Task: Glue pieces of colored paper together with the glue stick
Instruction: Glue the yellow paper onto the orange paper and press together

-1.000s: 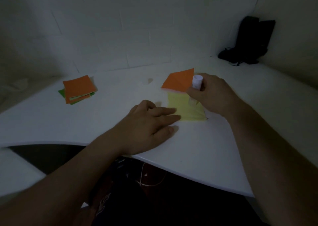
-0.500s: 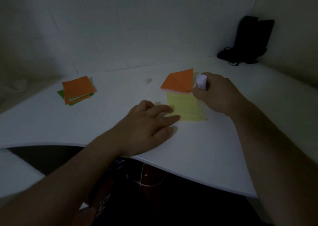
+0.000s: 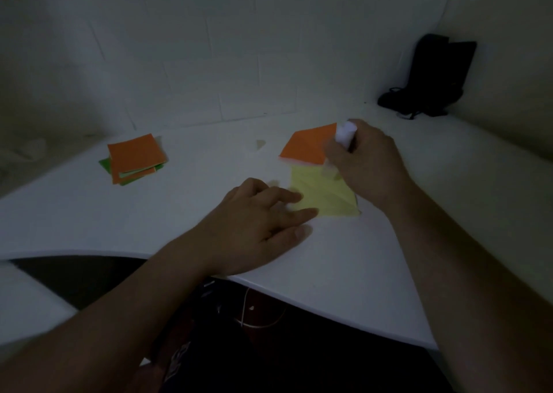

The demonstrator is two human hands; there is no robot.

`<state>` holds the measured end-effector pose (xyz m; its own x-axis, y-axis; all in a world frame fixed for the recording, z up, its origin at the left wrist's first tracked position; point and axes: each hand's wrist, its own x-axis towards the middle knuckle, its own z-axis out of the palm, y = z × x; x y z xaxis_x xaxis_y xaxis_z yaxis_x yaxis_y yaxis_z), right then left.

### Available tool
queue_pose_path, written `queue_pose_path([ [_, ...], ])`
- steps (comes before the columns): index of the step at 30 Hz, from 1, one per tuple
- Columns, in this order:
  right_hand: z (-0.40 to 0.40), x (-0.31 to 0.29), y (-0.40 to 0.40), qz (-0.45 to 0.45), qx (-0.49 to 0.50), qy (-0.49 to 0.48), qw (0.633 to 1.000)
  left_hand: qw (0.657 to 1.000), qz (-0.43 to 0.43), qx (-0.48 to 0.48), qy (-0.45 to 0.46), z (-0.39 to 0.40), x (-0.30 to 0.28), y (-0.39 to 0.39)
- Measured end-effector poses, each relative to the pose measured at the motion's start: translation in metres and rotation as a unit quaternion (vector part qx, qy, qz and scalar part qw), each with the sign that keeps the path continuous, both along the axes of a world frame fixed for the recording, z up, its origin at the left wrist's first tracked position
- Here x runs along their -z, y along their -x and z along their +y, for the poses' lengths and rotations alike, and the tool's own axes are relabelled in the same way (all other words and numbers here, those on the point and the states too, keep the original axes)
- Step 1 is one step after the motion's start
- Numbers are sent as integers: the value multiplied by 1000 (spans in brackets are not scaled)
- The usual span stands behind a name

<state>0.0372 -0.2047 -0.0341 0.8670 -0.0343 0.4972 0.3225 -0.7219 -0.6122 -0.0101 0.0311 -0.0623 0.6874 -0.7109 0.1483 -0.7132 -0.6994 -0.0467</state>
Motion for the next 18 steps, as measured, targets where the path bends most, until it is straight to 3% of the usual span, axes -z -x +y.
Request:
queue_pose_path([
  [9, 19, 11, -2, 71, -58, 34, 995, 1000, -8, -9, 11, -1, 0, 4],
  [18, 21, 11, 1, 63, -54, 42, 996, 1000, -3, -8, 23, 0, 2, 5],
])
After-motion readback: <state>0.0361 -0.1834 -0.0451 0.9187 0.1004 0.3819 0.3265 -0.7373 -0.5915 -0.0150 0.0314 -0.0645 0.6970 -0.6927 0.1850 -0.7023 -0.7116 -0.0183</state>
